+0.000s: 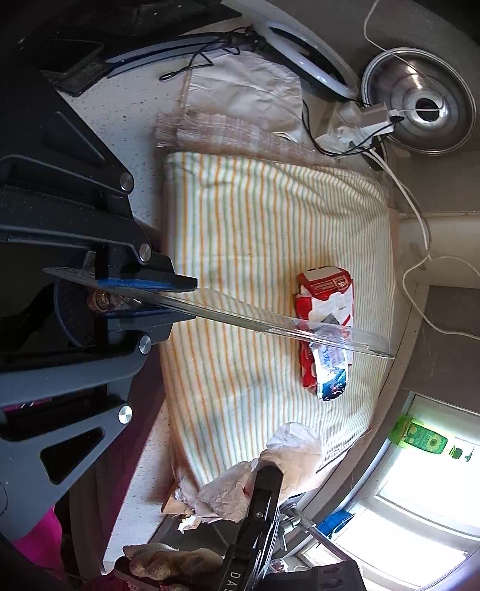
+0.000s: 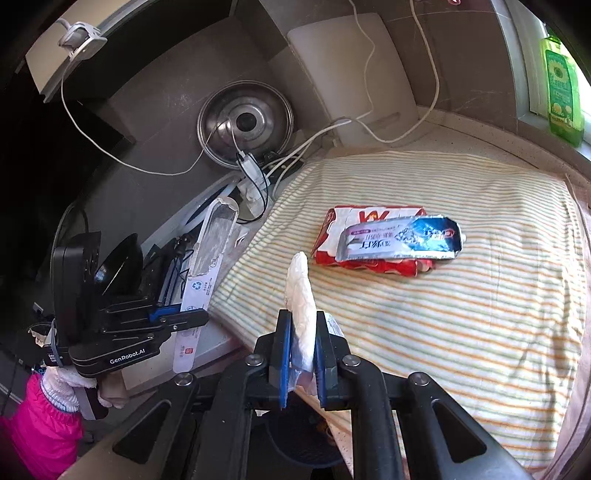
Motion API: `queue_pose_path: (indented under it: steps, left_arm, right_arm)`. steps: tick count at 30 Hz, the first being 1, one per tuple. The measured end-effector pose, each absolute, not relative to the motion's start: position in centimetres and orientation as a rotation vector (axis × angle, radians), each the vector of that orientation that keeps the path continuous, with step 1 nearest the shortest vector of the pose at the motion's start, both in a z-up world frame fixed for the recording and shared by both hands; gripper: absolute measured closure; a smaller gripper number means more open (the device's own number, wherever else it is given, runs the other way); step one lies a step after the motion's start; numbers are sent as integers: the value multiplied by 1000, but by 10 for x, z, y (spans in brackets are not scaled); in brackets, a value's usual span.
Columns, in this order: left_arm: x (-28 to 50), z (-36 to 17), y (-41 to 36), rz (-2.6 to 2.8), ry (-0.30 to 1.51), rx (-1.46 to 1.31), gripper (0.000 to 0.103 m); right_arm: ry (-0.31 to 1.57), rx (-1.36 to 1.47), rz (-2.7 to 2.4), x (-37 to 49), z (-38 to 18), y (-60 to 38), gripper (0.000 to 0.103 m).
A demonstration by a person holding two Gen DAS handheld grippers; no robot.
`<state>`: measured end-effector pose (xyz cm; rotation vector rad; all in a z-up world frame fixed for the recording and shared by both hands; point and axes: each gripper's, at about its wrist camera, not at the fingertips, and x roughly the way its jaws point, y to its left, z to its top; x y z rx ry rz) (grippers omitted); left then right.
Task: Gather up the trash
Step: 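Carry the strip and tissue down over the blue basket with both tools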
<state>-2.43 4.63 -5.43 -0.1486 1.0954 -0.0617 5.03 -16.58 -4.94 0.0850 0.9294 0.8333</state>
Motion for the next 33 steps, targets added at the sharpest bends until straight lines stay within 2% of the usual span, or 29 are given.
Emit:
queue_pose_path:
  steps: [18,33]
  left_arm:
    - [-103,-160,55,-76,1289,-308,96]
    - [-129,-247,52,-62,1470,-354,96]
  right_arm:
    - [1095,24,818,-23,-126,-120,94]
    - [1198,-90,764,-53,-197,-92,93]
